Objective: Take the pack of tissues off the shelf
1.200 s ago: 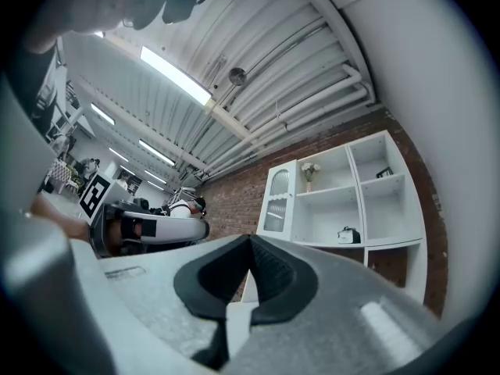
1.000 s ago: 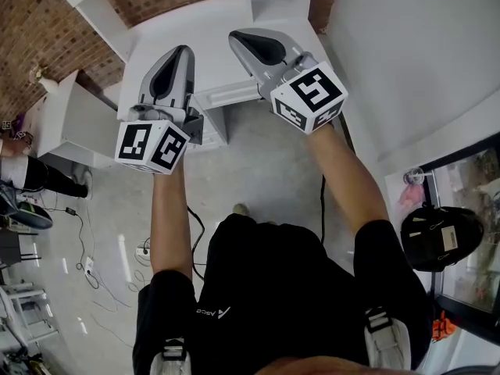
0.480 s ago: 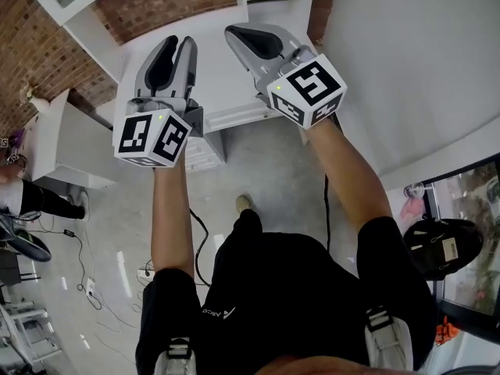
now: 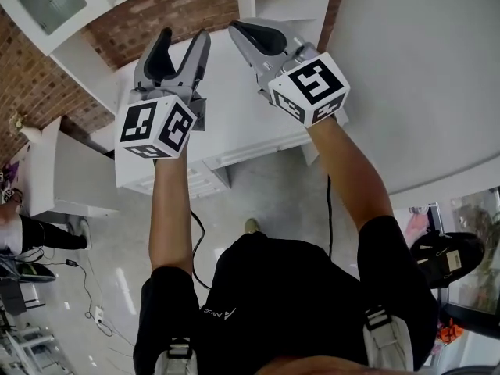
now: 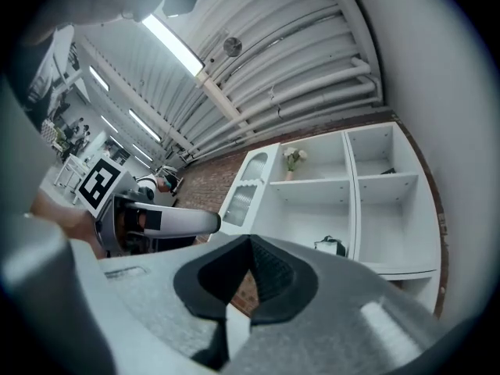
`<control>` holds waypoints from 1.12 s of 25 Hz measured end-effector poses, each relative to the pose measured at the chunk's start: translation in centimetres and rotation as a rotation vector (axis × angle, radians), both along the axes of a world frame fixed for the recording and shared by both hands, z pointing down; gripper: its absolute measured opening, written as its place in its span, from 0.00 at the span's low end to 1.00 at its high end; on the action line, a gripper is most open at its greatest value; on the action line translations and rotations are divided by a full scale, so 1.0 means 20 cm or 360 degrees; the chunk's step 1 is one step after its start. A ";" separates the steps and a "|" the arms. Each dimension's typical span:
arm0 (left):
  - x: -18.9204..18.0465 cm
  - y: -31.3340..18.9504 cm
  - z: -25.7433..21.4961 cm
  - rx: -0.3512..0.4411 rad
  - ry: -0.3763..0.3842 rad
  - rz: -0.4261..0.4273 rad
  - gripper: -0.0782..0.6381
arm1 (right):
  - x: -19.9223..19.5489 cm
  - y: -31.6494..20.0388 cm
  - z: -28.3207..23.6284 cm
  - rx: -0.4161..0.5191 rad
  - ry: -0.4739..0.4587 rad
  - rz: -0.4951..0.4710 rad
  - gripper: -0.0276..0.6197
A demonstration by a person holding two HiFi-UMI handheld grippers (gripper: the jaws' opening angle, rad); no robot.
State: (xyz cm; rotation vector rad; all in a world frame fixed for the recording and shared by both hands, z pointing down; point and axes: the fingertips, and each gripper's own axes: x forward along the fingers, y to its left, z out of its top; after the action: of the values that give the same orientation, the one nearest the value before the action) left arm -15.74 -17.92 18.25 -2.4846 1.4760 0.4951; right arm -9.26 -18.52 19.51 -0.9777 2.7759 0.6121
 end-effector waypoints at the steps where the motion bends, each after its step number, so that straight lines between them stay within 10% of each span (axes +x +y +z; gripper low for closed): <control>1: -0.02 -0.07 -0.01 -0.0005 0.0000 0.0006 0.51 | -0.02 -0.06 -0.01 0.0001 0.0002 0.0022 0.04; 28: 0.08 -1.43 -0.24 -0.0236 -0.0045 -0.0278 0.79 | 0.13 -1.12 -0.04 0.0052 0.0146 0.0152 0.04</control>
State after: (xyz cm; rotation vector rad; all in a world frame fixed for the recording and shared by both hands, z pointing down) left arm -14.22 -46.49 13.40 -2.4274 1.7576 0.3288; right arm -6.62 -40.94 18.77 -1.1076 2.8010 0.7310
